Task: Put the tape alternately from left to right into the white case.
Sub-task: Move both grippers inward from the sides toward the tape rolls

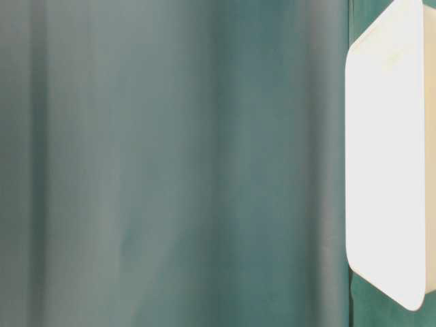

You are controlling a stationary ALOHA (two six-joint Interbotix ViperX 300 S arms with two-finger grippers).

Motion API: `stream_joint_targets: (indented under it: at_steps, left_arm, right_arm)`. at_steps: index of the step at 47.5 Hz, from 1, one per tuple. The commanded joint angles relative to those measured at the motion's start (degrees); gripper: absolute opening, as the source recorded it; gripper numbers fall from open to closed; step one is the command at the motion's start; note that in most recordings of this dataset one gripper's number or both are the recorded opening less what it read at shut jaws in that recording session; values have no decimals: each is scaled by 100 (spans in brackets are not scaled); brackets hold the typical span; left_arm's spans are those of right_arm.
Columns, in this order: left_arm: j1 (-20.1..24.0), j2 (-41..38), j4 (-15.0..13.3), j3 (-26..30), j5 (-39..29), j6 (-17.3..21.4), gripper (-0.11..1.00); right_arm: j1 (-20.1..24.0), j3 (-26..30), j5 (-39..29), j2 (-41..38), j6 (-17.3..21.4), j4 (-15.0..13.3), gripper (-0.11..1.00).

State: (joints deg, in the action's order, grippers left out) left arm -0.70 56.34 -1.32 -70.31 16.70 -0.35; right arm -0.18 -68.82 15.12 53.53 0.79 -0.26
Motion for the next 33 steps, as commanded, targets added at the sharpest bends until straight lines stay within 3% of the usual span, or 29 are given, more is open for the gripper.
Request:
stream_joint_targets:
  at_steps: [1,6,9,33]
  left_arm:
    - [-26,-44,-18,-18,44,0,15]
    - [-26,-44,-26,-35,44,0,42]
    - [-26,-53,-26,-53,35,0,59]
    - [-26,-1090,-35,325,-167,-255,60]
  right_arm:
    - [-18,88,35,-114,26,-9,37]
    - [-26,114,44,-202,35,-9,68]
    - [-35,114,44,-246,35,-9,81]
    - [-35,360,-53,-1020,369,-9,79]
